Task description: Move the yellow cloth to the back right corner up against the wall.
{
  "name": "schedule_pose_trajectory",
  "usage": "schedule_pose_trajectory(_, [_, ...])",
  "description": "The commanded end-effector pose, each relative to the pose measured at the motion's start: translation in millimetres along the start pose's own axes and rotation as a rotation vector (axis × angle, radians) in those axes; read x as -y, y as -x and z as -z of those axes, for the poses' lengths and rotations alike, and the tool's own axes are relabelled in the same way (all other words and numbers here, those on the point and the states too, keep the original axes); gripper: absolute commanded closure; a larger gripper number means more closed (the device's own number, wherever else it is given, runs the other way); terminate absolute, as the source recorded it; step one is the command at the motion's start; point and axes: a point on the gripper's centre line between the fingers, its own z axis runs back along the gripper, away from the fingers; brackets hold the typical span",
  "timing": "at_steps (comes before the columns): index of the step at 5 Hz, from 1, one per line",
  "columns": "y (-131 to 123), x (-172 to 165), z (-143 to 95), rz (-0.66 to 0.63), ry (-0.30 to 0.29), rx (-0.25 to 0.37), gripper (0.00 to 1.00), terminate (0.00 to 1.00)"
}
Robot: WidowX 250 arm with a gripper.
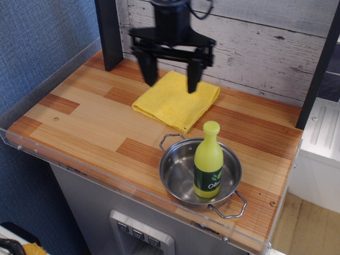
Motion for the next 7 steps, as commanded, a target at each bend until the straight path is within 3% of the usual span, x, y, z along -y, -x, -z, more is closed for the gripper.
schedule_pose_trajectory(1, [-44, 14, 15, 0.025, -0.012, 0.148, 1.00, 0.00])
schedule_pose_trajectory(3, [-52, 5, 32, 0.028, -0.016, 0.134, 1.00, 0.00])
schedule_pose_trajectory(4, [-55, -1, 41, 0.024, -0.047, 0.138, 1.00, 0.00])
schedule_pose_trajectory(7, [-66, -14, 70, 0.003, -0.045, 0.130, 1.00, 0.00])
